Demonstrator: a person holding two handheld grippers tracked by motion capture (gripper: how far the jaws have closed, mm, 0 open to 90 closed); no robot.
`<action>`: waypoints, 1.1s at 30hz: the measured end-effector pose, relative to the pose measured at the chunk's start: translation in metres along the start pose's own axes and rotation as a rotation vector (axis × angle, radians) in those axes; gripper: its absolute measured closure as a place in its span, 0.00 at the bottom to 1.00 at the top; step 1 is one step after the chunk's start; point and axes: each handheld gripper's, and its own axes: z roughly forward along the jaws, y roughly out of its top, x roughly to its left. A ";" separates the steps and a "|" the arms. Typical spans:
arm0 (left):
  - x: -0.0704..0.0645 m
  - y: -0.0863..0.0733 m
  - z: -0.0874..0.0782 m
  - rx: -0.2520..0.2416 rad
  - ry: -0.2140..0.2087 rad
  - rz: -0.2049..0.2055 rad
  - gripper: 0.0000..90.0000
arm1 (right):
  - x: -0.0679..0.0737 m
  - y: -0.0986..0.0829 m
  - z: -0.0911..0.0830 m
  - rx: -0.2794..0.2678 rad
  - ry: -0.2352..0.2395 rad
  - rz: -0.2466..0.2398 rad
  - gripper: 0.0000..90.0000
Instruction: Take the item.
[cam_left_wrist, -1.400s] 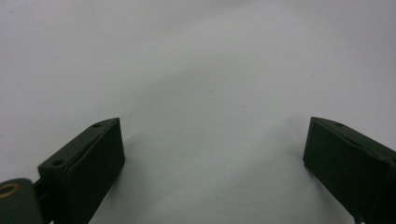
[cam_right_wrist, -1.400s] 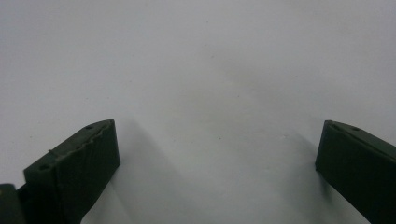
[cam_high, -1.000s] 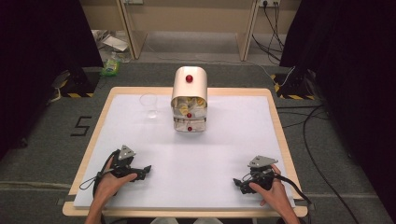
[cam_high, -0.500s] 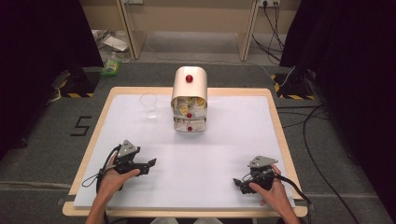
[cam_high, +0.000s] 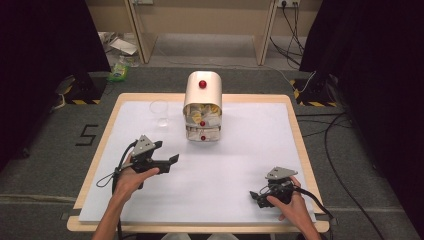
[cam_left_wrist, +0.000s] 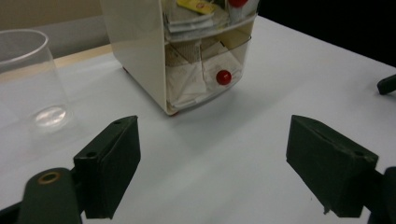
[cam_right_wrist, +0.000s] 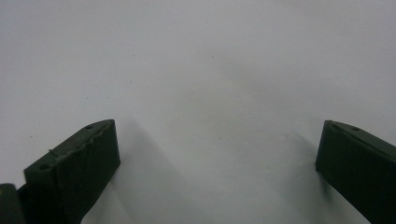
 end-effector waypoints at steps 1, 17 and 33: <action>-0.003 0.004 0.003 -0.001 -0.005 0.014 0.20 | 0.000 0.000 0.000 0.000 0.000 -0.001 0.00; -0.014 0.054 0.024 -0.057 -0.046 0.097 0.20 | 0.000 0.000 0.000 0.001 0.000 0.003 0.00; -0.025 0.087 0.053 -0.062 -0.091 0.151 0.20 | 0.000 0.000 0.000 -0.002 0.000 0.001 0.00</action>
